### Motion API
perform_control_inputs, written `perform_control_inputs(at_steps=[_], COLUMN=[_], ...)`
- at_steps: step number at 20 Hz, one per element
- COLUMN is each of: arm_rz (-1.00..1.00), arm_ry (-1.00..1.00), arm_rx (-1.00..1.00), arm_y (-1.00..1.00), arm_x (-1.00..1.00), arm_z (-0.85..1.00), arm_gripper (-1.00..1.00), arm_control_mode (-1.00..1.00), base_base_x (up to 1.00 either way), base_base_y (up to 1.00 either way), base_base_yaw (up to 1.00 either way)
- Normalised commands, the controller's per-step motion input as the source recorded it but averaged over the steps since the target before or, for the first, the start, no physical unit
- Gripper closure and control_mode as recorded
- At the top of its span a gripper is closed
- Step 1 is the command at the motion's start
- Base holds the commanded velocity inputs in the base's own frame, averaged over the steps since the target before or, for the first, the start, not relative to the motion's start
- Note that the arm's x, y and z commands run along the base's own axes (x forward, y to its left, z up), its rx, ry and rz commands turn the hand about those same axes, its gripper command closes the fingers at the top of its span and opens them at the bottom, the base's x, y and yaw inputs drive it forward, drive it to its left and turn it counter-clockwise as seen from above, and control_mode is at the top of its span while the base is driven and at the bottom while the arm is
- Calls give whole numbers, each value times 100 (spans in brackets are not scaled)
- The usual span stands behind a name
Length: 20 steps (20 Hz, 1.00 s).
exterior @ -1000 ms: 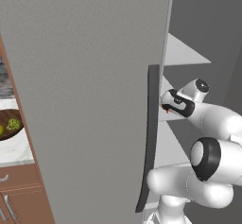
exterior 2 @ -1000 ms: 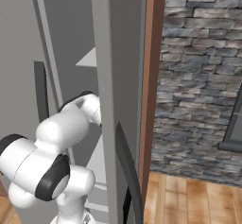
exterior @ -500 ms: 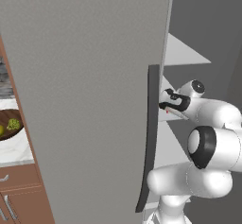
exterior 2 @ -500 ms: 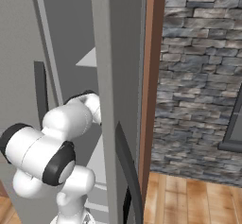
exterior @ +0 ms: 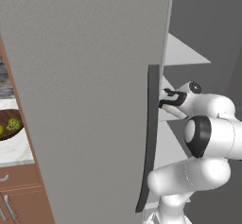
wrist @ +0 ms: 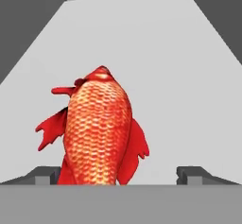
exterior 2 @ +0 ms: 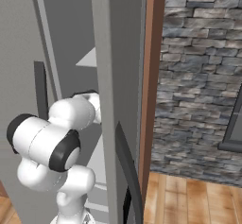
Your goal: Take the lemon, broccoli, and fish from the freezer and place them in the bowl on the counter.
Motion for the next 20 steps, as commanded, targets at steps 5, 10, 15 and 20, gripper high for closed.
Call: perform_control_inputs(at_steps=[5,10,15,20], arm_rz=[1,0,0,0], arm_ry=[0,0,-6,-14], arm_rx=[0,0,0,0], arm_y=[0,0,1,-1], arm_x=[12,1,-49,-76], arm_z=[-31,-30,-6,3], arm_gripper=[100,100,100,100], arm_control_mode=[-100,-100,-100,-100], base_base_x=[0,0,0,0], base_base_y=[0,0,0,0], base_base_yaw=[0,0,0,0])
